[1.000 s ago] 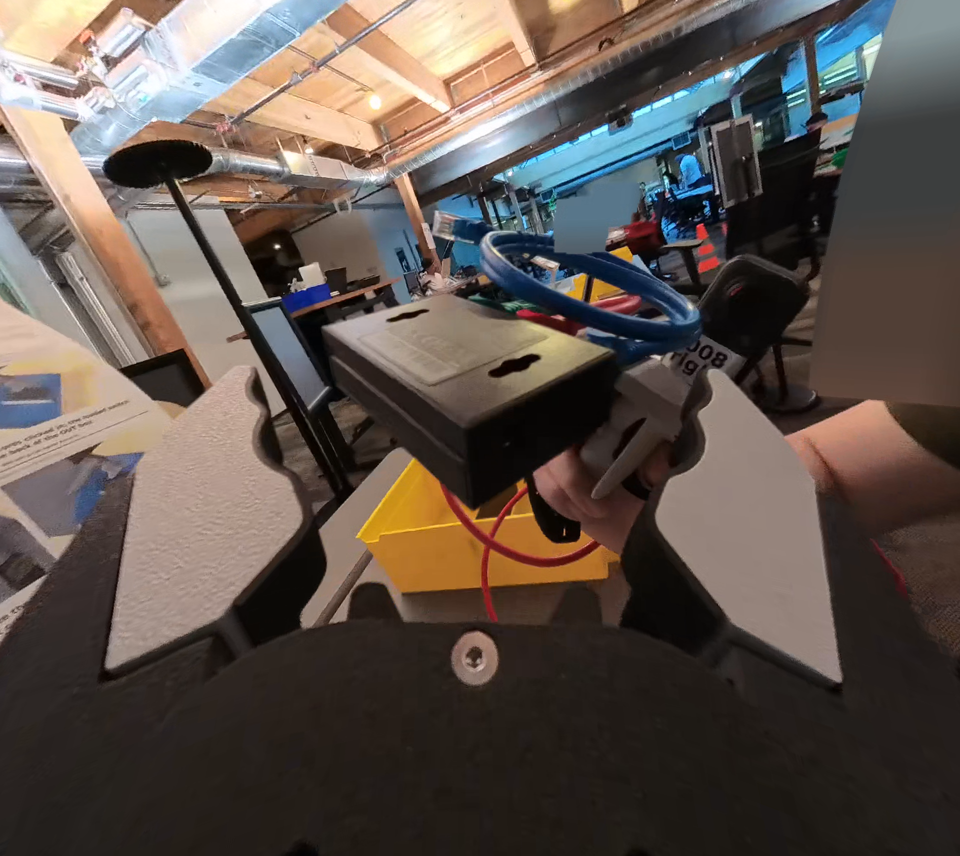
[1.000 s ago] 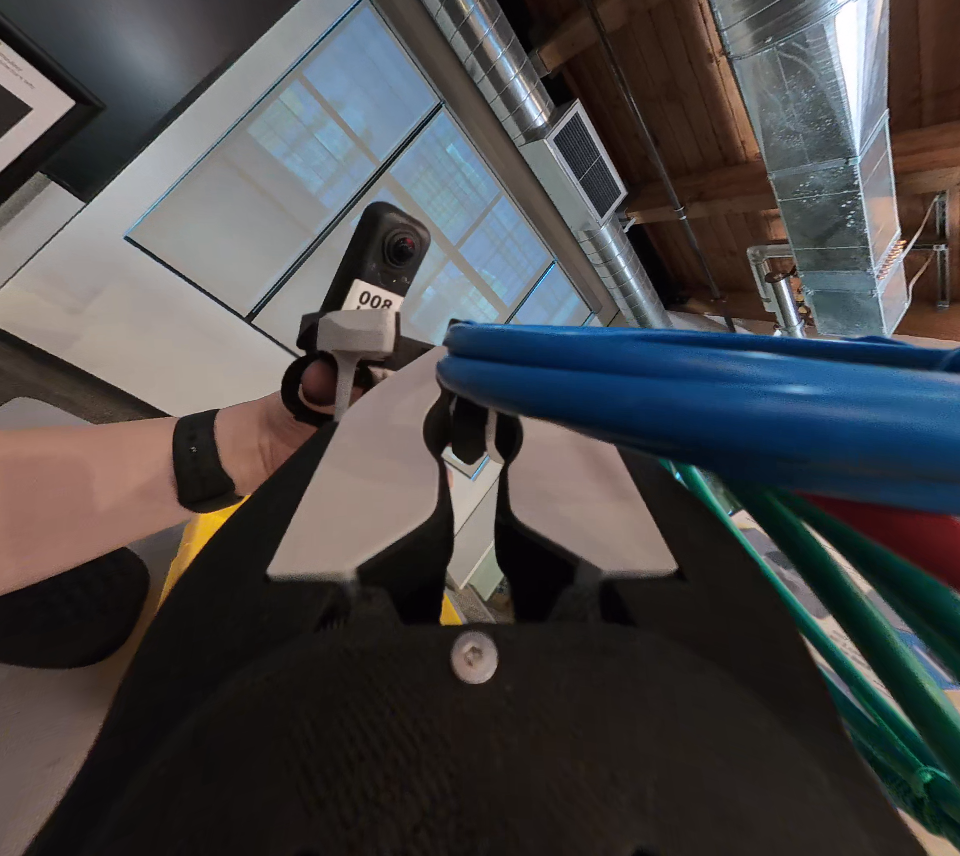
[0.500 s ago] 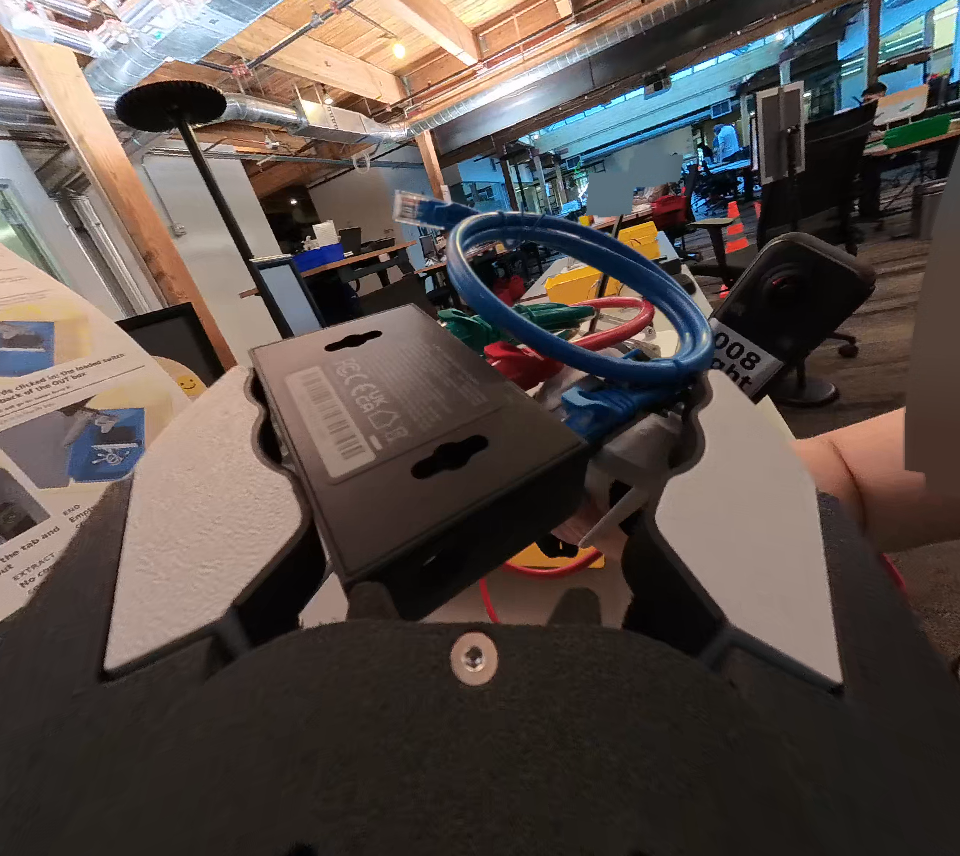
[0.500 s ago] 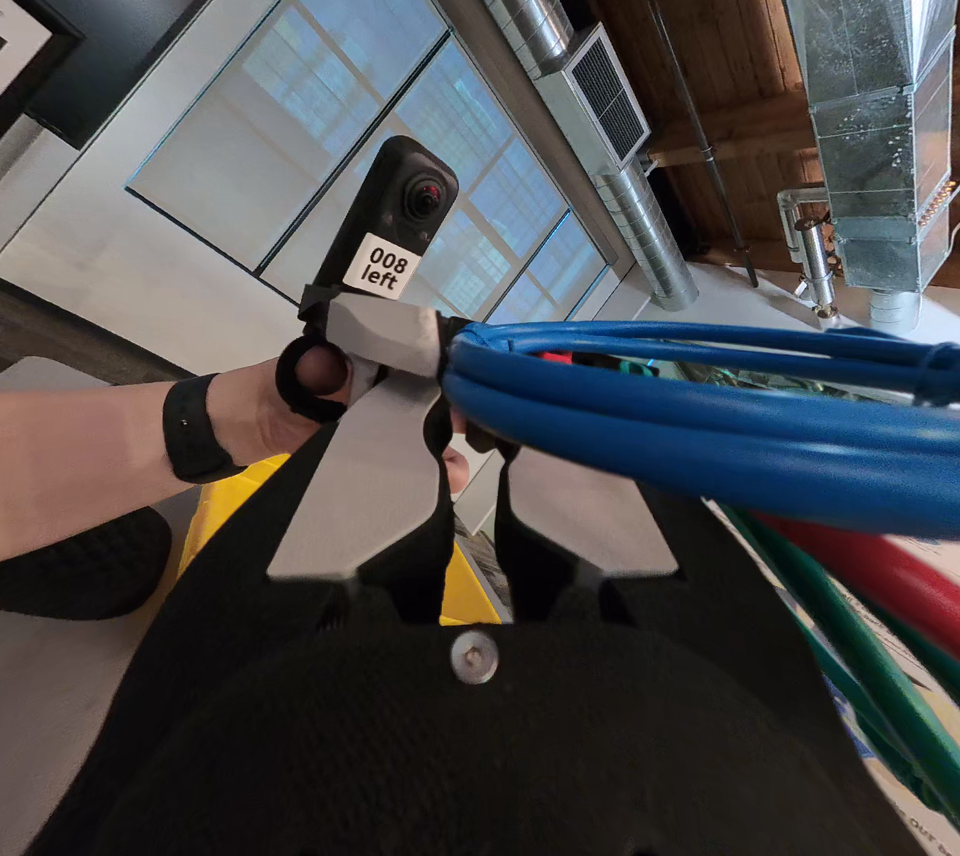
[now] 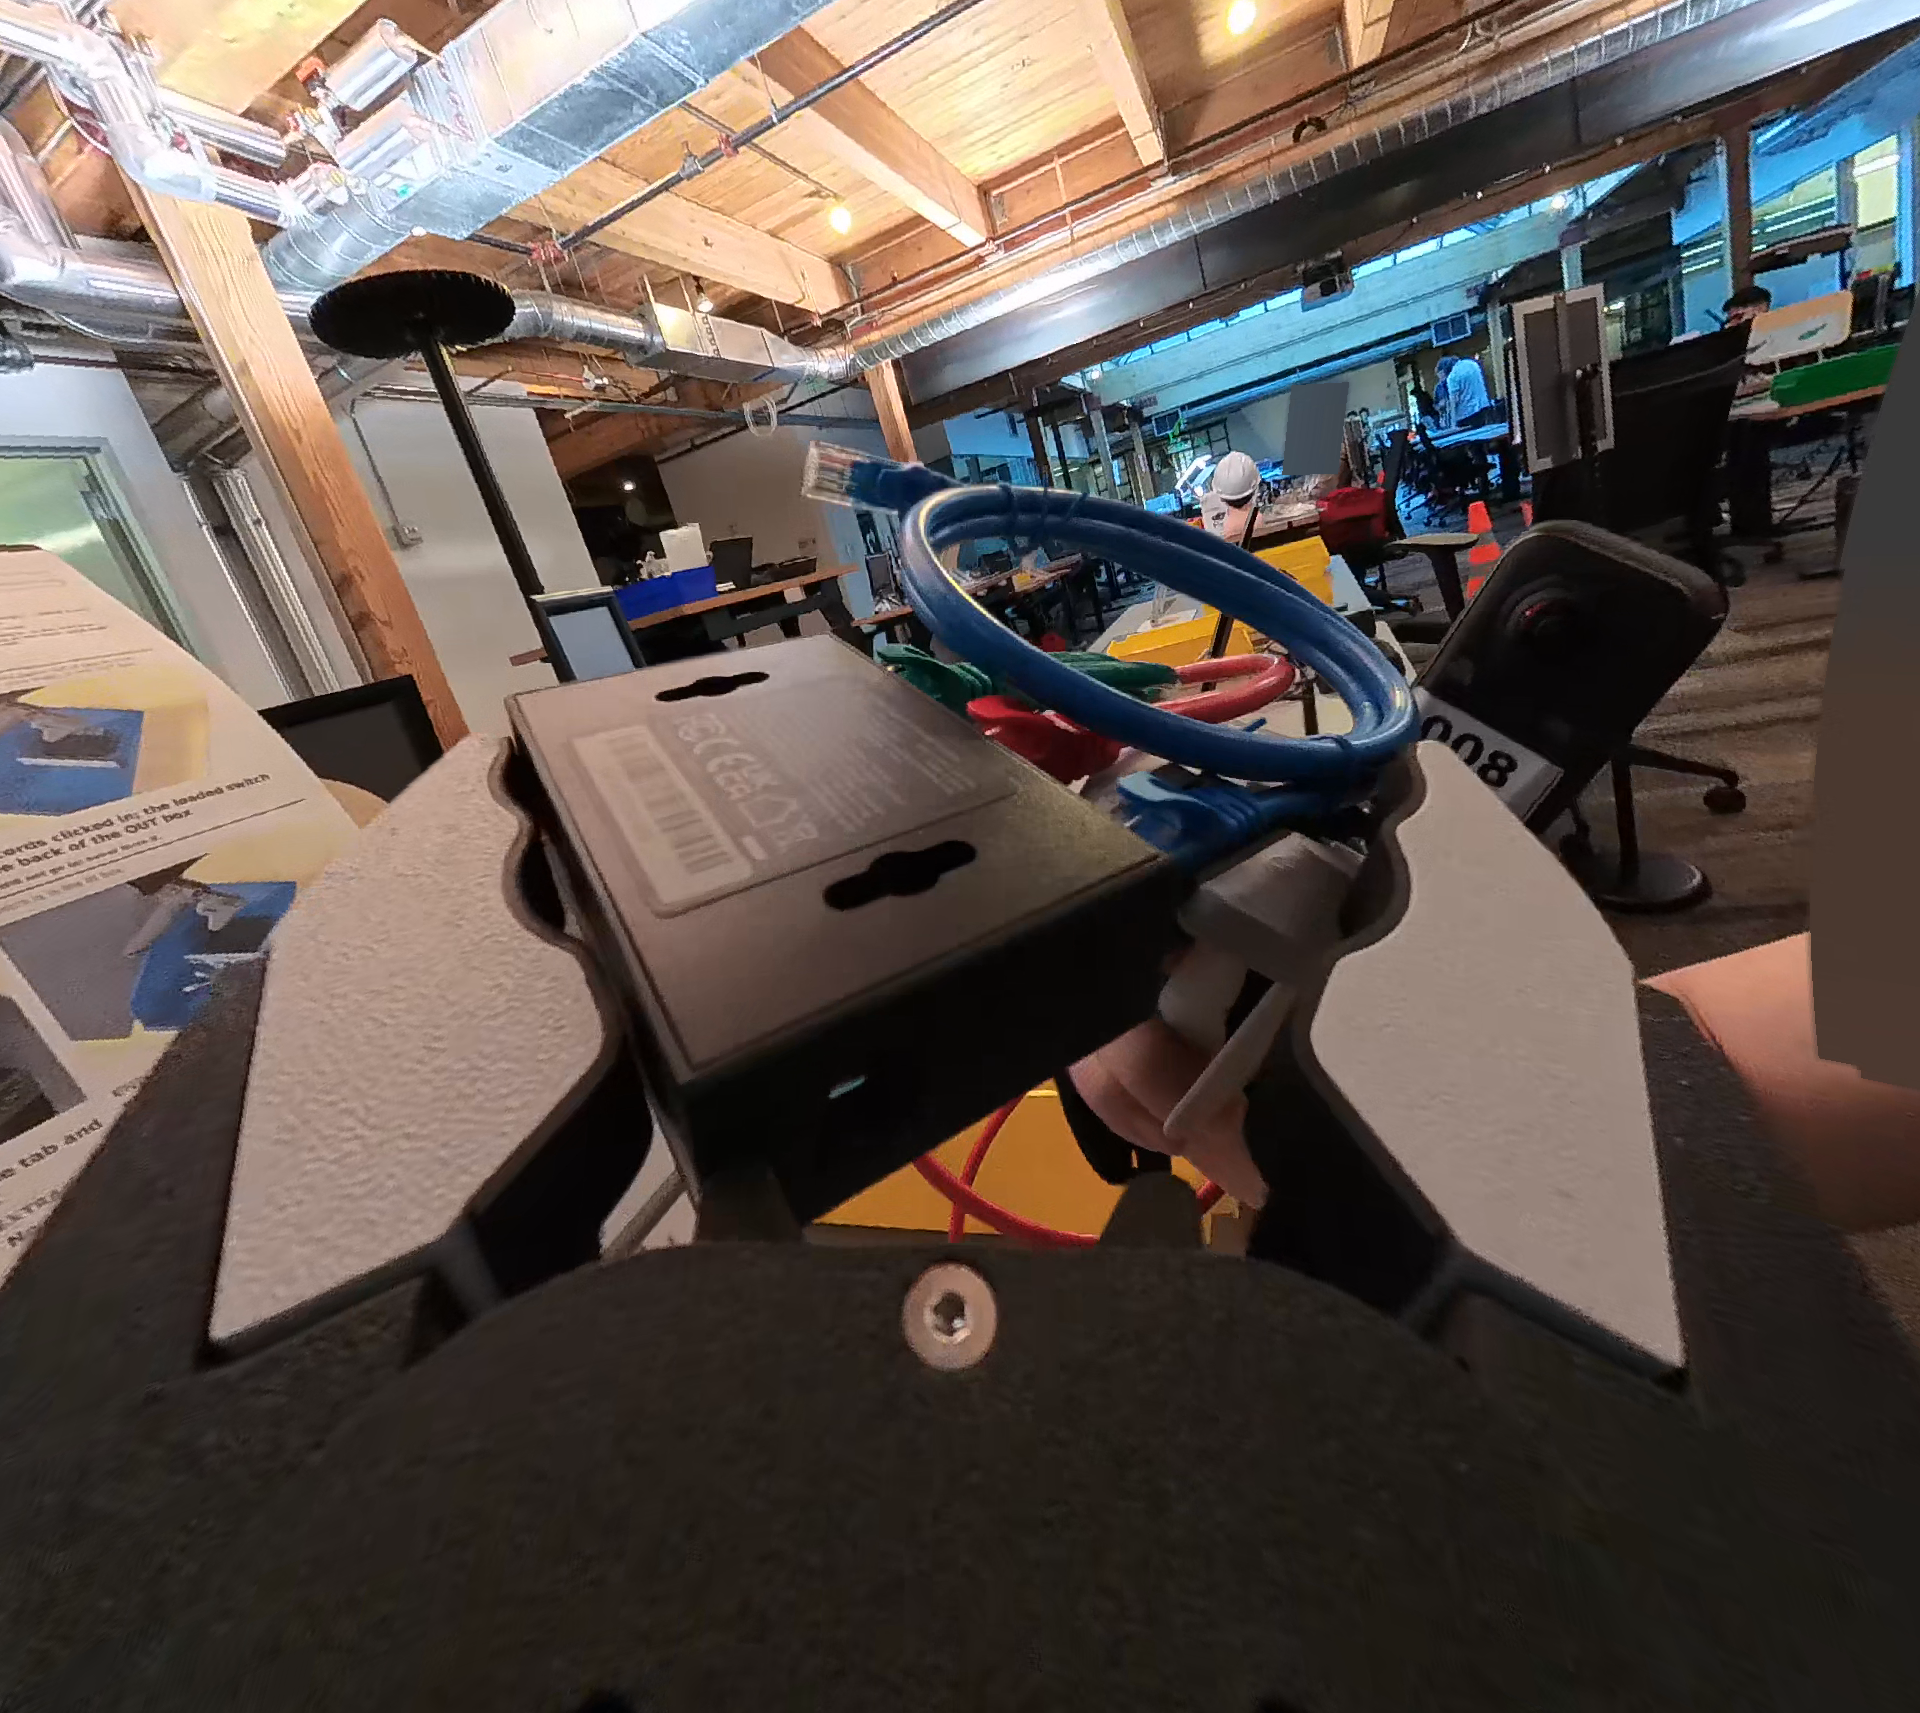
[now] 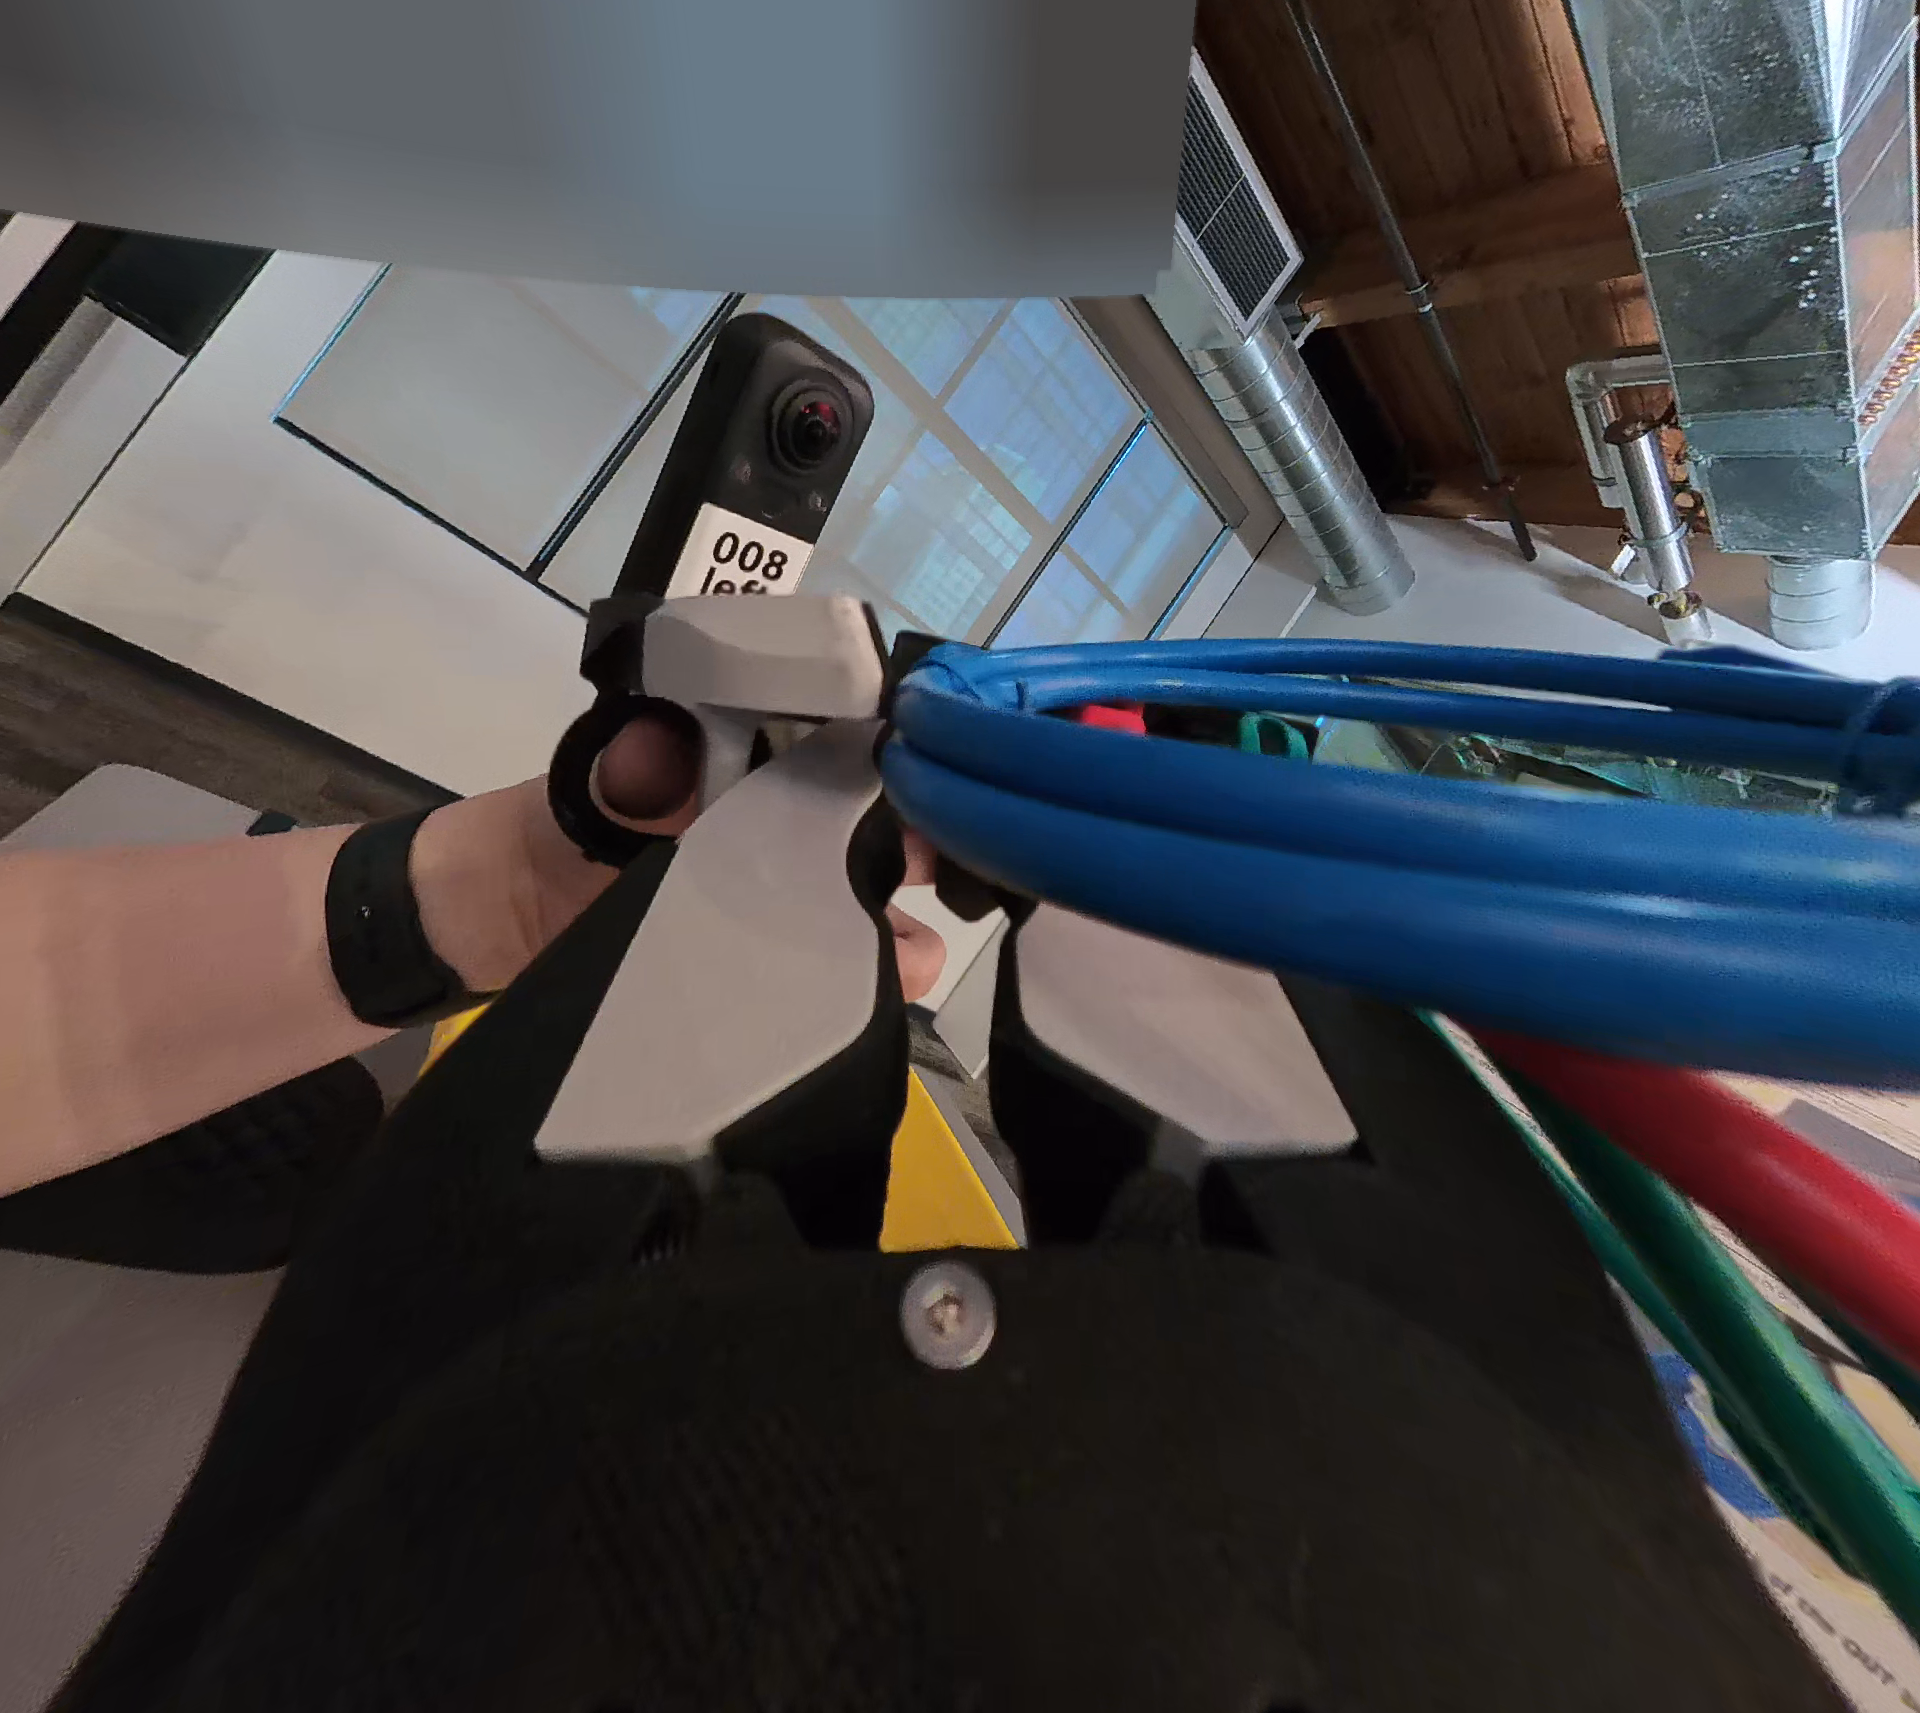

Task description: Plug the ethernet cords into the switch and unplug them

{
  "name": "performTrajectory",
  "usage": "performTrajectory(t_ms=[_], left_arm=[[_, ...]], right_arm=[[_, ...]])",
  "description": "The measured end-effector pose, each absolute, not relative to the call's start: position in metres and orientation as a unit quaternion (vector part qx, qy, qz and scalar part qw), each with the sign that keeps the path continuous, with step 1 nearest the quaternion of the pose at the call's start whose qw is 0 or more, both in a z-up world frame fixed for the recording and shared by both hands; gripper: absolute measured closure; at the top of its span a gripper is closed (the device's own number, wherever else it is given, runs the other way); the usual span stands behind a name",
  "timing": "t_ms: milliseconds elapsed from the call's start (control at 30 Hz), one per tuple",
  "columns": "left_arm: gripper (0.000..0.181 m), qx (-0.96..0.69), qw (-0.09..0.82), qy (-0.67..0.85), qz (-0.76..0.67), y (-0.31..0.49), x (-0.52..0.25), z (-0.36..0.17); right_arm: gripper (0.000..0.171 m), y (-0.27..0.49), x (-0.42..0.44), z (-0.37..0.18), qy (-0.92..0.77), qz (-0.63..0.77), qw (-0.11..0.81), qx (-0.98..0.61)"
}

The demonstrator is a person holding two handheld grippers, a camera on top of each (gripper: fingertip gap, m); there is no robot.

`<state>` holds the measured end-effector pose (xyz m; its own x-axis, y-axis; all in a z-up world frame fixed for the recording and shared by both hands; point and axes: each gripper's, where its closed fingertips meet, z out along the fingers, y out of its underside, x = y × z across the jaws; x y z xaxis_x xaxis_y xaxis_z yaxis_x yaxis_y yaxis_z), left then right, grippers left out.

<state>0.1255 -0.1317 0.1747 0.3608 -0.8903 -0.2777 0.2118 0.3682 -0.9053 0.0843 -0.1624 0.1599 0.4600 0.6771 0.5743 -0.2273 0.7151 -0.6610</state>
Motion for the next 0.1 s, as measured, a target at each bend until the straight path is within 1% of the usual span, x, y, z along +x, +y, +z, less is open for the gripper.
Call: performTrajectory(t_ms=[100], left_arm=[[0.036, -0.404, 0.722, 0.429, -0.364, -0.1326, 0.1228, 0.172]], right_arm=[[0.158, -0.162, 0.0829, 0.1578, -0.453, 0.27, 0.81, -0.256]])
